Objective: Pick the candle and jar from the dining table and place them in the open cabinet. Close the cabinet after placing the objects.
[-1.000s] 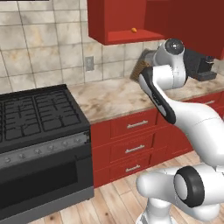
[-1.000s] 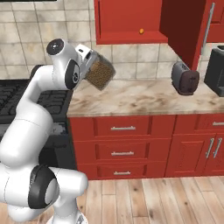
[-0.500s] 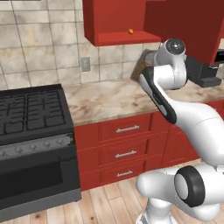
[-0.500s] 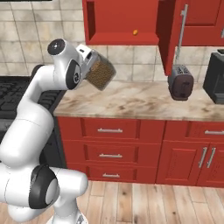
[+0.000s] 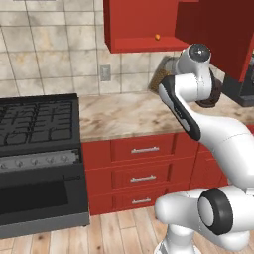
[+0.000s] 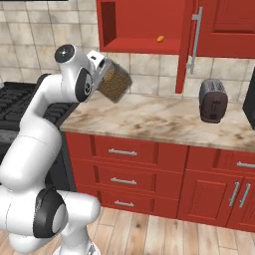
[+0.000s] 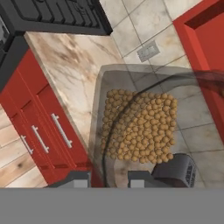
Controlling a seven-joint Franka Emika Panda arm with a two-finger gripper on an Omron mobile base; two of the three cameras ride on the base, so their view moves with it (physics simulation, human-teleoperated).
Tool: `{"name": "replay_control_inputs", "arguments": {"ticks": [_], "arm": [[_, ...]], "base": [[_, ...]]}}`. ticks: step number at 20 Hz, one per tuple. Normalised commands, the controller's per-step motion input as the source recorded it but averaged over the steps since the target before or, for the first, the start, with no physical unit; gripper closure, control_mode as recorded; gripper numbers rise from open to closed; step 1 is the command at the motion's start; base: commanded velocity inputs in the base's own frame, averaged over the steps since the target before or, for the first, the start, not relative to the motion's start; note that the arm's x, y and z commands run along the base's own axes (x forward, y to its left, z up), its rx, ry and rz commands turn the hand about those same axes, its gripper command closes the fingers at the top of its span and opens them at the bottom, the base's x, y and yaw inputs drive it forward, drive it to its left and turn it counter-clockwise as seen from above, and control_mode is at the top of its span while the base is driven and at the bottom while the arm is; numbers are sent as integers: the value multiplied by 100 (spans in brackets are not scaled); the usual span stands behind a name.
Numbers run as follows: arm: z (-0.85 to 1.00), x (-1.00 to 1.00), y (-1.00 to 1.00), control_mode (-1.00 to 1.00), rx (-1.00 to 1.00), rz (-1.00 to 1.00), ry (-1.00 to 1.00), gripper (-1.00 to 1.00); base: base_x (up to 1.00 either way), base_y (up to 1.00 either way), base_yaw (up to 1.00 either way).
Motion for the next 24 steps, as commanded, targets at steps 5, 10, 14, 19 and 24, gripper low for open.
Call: {"name": "replay_control_inputs", "arguments": {"ticks": [5,10,14,19,24], "arm": [[0,0,0,100,0,0,0,100],[0,0,0,100,0,0,0,100],[0,0,0,100,0,0,0,100],[0,0,0,100,0,0,0,100],[0,0,0,100,0,0,0,100]], "base": [[25,-43,24],[28,-15,7],[34,0,0],[48,-2,0],[55,-4,0]]}}
